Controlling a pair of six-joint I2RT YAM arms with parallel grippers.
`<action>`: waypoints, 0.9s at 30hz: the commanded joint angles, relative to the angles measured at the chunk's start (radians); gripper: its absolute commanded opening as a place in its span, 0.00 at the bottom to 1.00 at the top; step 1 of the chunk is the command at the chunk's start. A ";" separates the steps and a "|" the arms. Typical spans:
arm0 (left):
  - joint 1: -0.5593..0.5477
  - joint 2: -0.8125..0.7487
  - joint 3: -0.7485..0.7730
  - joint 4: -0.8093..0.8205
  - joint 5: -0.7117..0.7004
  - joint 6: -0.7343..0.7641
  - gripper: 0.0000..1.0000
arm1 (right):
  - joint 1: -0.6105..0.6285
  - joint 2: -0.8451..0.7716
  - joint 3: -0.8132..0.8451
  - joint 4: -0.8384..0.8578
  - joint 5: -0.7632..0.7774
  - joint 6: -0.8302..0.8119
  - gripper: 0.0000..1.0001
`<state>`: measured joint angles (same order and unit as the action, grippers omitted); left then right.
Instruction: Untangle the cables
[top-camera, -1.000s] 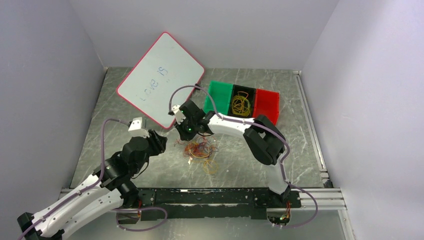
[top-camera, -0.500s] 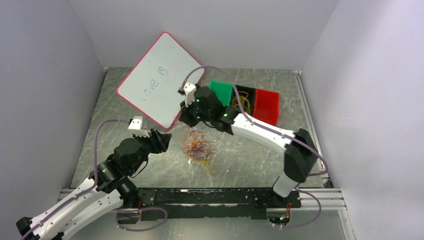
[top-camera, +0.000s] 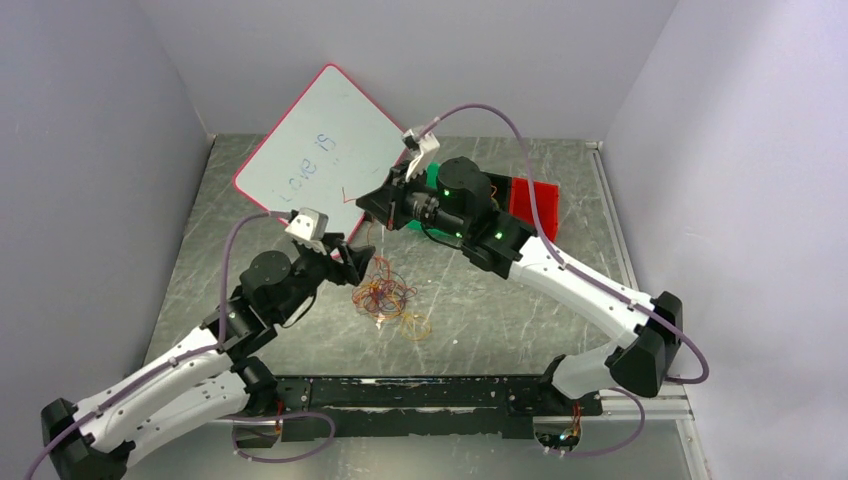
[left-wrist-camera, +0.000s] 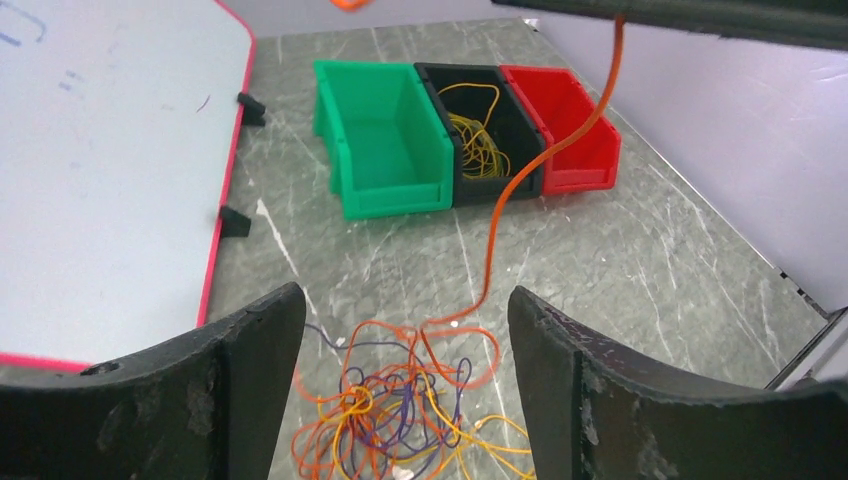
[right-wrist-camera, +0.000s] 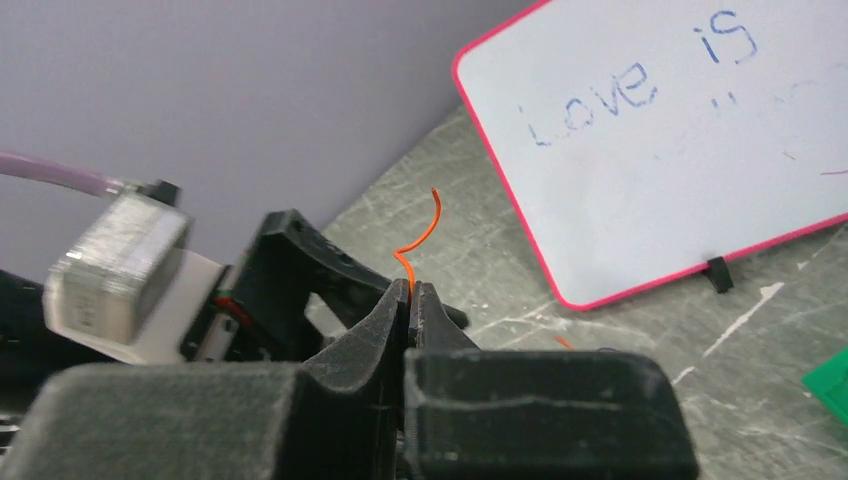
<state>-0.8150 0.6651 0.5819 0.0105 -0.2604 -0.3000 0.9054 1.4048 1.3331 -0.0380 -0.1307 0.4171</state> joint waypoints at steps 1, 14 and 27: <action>0.003 0.069 0.028 0.165 0.068 0.063 0.79 | 0.005 -0.038 0.009 0.041 -0.003 0.079 0.00; 0.004 0.305 0.007 0.392 0.120 0.076 0.72 | 0.005 -0.080 0.058 0.061 -0.054 0.150 0.00; 0.004 0.505 -0.169 0.595 0.304 -0.023 0.54 | 0.004 -0.190 0.213 0.000 0.037 0.081 0.00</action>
<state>-0.8150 1.1339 0.4477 0.4950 -0.0345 -0.2890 0.9054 1.2507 1.4818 -0.0284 -0.1265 0.5301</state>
